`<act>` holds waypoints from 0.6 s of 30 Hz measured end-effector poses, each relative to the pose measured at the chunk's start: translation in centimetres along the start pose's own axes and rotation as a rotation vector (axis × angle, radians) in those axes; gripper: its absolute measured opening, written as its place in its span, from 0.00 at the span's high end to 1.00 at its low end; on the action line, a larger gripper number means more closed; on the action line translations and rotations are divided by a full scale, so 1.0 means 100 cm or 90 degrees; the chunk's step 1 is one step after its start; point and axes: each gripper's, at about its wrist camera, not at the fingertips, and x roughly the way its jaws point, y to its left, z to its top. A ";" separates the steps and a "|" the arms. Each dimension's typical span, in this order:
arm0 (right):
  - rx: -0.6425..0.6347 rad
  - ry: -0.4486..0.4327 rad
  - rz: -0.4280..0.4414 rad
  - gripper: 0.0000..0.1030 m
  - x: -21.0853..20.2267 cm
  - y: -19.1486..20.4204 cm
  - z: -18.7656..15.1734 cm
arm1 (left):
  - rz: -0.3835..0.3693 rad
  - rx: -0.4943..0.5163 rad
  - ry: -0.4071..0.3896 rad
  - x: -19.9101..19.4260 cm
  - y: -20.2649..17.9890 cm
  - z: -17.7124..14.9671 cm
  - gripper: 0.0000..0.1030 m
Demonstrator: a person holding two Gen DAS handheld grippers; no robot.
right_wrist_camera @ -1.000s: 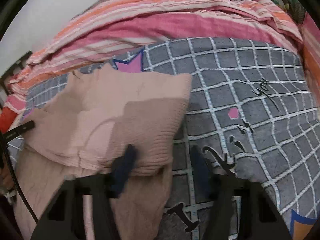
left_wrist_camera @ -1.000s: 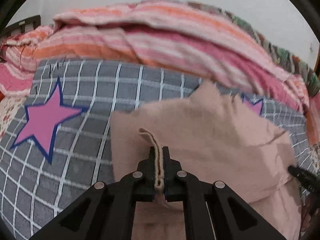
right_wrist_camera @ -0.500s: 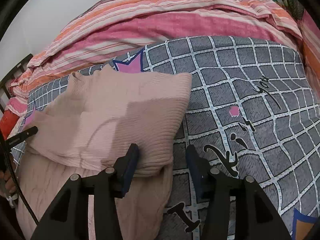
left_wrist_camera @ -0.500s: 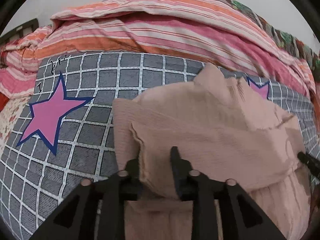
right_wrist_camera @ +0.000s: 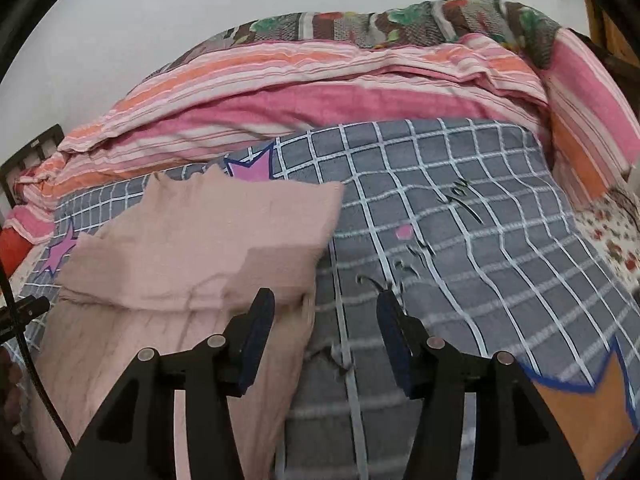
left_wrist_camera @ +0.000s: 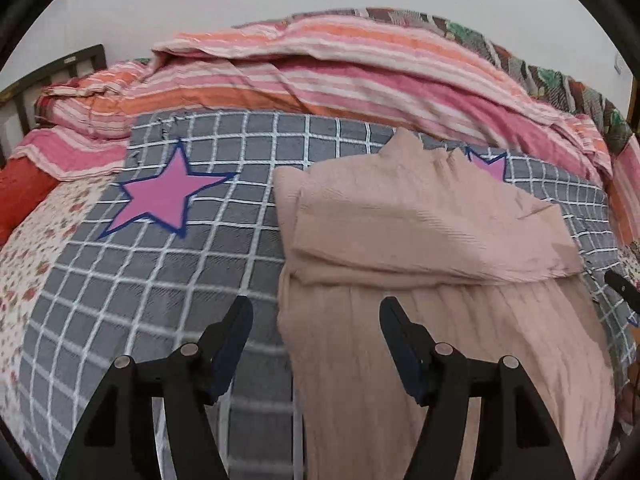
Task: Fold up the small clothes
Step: 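Move both open tools toward the sweater hem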
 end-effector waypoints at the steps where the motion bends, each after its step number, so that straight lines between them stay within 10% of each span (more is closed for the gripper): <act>1: 0.005 0.009 0.008 0.48 -0.009 -0.001 -0.004 | 0.000 -0.002 -0.004 -0.008 0.000 -0.003 0.38; 18: -0.042 0.019 0.037 0.43 -0.139 0.009 -0.060 | -0.051 -0.037 -0.021 -0.121 0.009 -0.059 0.47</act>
